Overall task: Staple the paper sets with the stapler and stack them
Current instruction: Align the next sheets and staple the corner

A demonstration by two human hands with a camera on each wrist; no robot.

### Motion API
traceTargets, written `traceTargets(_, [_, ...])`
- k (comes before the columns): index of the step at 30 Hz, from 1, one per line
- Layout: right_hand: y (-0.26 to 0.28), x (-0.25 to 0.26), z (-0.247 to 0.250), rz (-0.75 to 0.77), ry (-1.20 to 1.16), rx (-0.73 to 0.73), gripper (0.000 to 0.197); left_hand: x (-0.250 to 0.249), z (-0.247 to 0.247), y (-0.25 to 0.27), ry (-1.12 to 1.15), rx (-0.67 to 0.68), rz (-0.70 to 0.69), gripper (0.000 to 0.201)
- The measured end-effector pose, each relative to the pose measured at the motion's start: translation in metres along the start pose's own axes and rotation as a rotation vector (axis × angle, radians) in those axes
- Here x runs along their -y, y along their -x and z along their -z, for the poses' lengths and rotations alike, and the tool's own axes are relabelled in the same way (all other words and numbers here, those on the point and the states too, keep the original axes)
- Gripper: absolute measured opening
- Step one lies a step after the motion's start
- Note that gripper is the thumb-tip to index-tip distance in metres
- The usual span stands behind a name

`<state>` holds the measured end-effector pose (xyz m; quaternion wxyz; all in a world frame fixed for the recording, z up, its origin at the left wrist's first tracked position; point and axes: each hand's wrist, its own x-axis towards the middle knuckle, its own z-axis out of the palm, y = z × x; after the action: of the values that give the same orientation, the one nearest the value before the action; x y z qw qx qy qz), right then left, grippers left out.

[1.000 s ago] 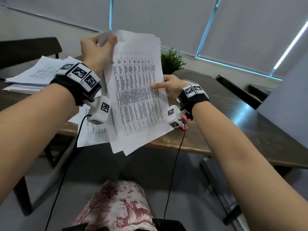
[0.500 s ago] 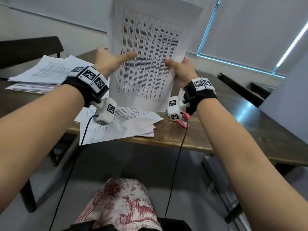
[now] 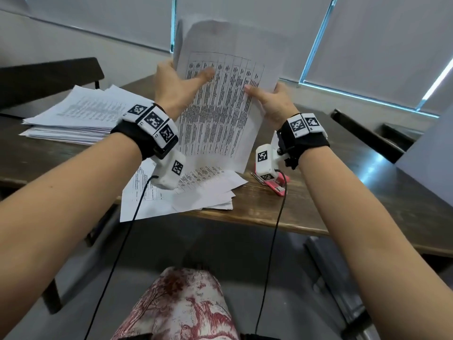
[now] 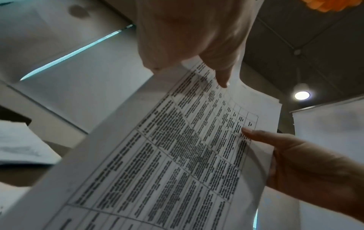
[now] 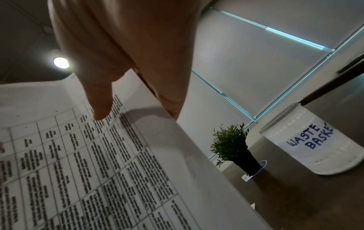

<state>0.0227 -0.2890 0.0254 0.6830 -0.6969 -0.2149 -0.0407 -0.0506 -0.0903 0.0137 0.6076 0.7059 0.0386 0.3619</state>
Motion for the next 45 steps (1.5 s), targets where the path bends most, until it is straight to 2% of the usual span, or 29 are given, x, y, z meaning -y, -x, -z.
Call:
traceTargets(3, [0.001, 0.001, -0.004, -0.005, -0.06, -0.017, 0.028, -0.003, -0.001, 0.003, 0.052, 0.004, 0.012, 0.036])
traceTargets(6, [0.005, 0.007, -0.011, 0.0, -0.158, -0.079, 0.027, -0.009, -0.001, 0.006, 0.078, 0.023, -0.015, 0.037])
traceTargets(7, [0.005, 0.01, -0.012, -0.003, -0.17, -0.104, 0.034, -0.013, 0.0, 0.006, 0.089, 0.012, -0.03, 0.035])
traceTargets(8, [0.004, 0.013, -0.015, -0.002, -0.168, -0.141, 0.055, -0.016, 0.002, 0.004, 0.096, 0.0, -0.05, 0.036])
traceTargets(10, [0.009, 0.022, -0.021, 0.004, -0.107, -0.152, 0.109, -0.021, 0.008, 0.003, 0.124, -0.023, -0.09, 0.059])
traceTargets(11, [0.007, 0.02, -0.02, 0.024, -0.109, -0.143, 0.116, -0.022, 0.011, 0.003, 0.133, -0.024, -0.101, 0.069])
traceTargets(13, [-0.019, 0.0, -0.007, 0.034, -0.112, -0.127, 0.102, -0.019, 0.017, 0.003, 0.131, -0.013, -0.097, 0.079])
traceTargets(15, [-0.026, -0.008, -0.003, -0.001, -0.073, -0.13, 0.104, -0.014, 0.022, 0.004, 0.157, -0.013, -0.088, 0.084])
traceTargets(16, [-0.017, -0.002, -0.005, -0.028, -0.038, -0.116, 0.098, -0.011, 0.025, 0.004, 0.161, -0.009, -0.081, 0.084])
traceTargets(18, [0.013, 0.016, -0.016, -0.034, -0.009, -0.09, 0.048, -0.007, 0.028, 0.004, 0.156, 0.019, -0.055, 0.087])
traceTargets(19, [0.023, 0.021, -0.019, -0.023, 0.011, -0.073, 0.029, -0.008, 0.029, 0.004, 0.148, 0.047, -0.047, 0.087])
traceTargets(20, [0.029, 0.025, -0.021, -0.007, 0.039, -0.086, 0.025, -0.011, 0.028, 0.005, 0.13, 0.071, -0.042, 0.085])
traceTargets(25, [0.019, 0.036, -0.02, 0.029, 0.077, -0.195, 0.064, -0.024, 0.028, 0.008, 0.089, 0.06, -0.133, 0.077])
traceTargets(26, [0.019, 0.037, -0.019, 0.028, 0.081, -0.217, 0.065, -0.02, 0.028, 0.009, 0.059, 0.065, -0.133, 0.078])
traceTargets(28, [0.024, 0.038, -0.017, 0.061, 0.061, -0.21, 0.046, -0.008, 0.027, 0.011, -0.045, 0.099, -0.071, 0.072])
traceTargets(30, [0.022, 0.033, -0.014, 0.066, 0.101, -0.159, 0.043, 0.007, 0.024, 0.01, -0.116, 0.116, -0.008, 0.053])
traceTargets(31, [0.022, 0.032, -0.013, 0.051, 0.16, -0.143, 0.042, 0.011, 0.021, 0.009, -0.132, 0.1, 0.017, 0.042])
traceTargets(33, [0.02, 0.027, -0.008, 0.008, 0.248, -0.113, 0.021, 0.011, 0.018, 0.009, -0.152, 0.053, 0.047, 0.027])
traceTargets(38, [0.017, -0.009, 0.014, -0.123, 0.377, -0.09, 0.025, 0.007, 0.017, -0.002, -0.239, -0.109, -0.025, 0.033])
traceTargets(40, [0.023, -0.028, 0.022, -0.151, 0.67, -0.008, 0.021, 0.011, 0.018, -0.006, -0.257, -0.129, -0.021, 0.035])
traceTargets(42, [0.027, -0.051, 0.032, -0.178, 1.086, 0.196, 0.008, 0.017, 0.02, -0.005, -0.27, -0.139, -0.002, 0.035])
traceTargets(43, [0.029, -0.061, 0.034, -0.213, 1.272, 0.297, 0.01, 0.02, 0.02, -0.004, -0.267, -0.143, 0.013, 0.035])
traceTargets(45, [0.025, -0.085, 0.041, -0.309, 1.477, 0.363, 0.022, 0.028, 0.019, 0.0, -0.252, -0.157, 0.03, 0.034])
